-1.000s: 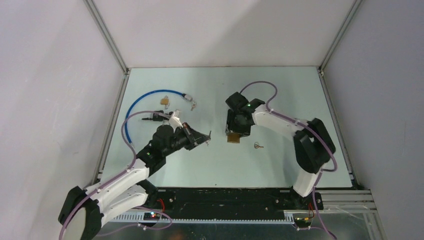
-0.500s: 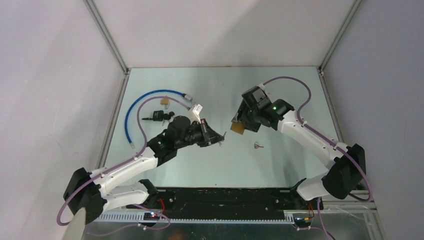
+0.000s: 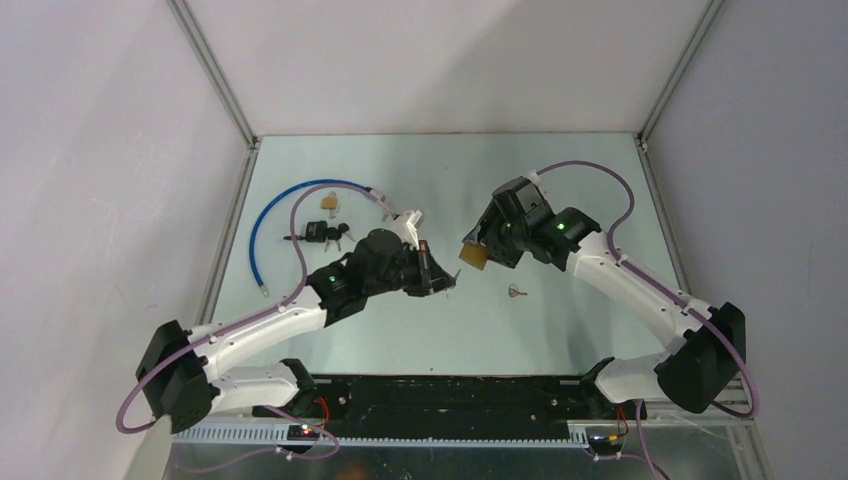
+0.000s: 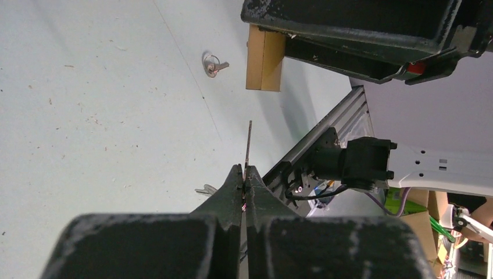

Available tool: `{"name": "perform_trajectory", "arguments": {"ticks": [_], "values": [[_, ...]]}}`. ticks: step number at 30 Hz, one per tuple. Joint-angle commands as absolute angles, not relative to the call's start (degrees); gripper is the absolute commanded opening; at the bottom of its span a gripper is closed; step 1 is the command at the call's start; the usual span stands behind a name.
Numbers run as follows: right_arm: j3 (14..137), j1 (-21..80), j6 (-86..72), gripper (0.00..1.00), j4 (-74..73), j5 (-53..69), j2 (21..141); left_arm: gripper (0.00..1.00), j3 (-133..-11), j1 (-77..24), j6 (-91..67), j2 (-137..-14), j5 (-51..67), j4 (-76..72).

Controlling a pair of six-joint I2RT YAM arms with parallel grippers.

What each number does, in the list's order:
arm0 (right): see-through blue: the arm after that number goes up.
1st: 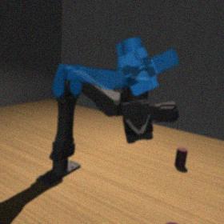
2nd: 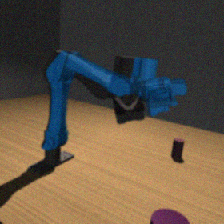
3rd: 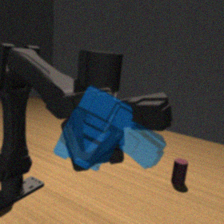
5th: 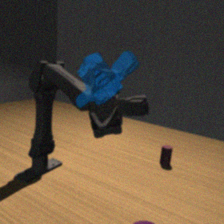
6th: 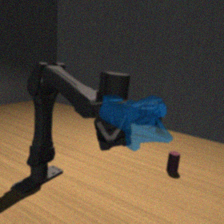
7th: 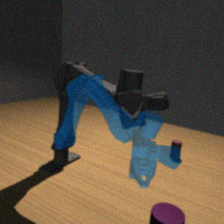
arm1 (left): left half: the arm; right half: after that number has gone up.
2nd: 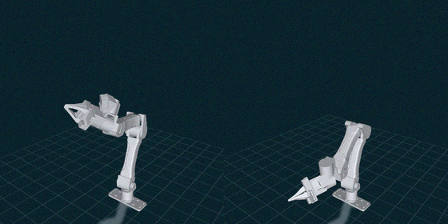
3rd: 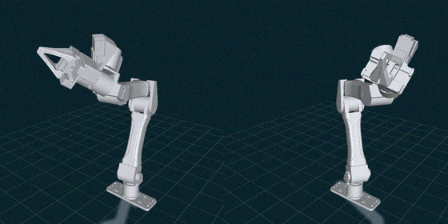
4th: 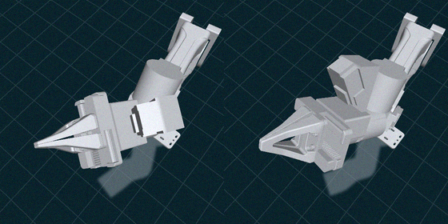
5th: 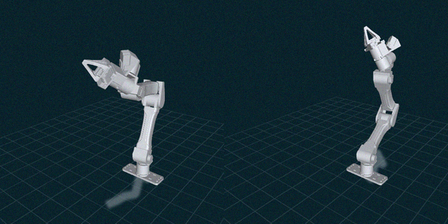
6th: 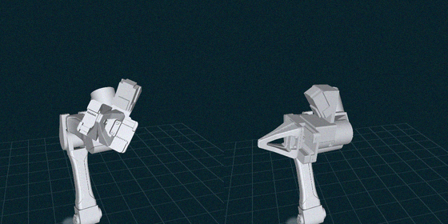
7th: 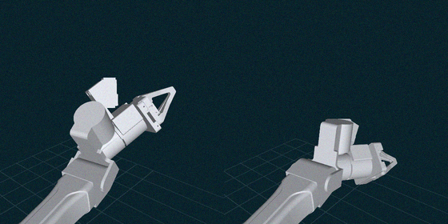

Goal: Unlock with the key

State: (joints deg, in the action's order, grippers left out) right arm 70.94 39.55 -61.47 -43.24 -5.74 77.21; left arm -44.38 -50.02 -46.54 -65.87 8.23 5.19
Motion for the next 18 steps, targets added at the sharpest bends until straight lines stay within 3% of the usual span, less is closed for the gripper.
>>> {"name": "perform_trajectory", "arguments": {"ticks": [1, 18], "values": [[70.31, 39.46, -63.38, 0.0, -36.7, -4.88, 73.52, 0.0, -47.92, -50.95, -45.01, -66.56, 7.31, 5.27], [66.92, 37.35, -62.07, 0.0, -31.01, -0.74, 71.44, 0.0, -49.92, -51.48, -42.72, -69.01, 6.73, 4.38]]}}
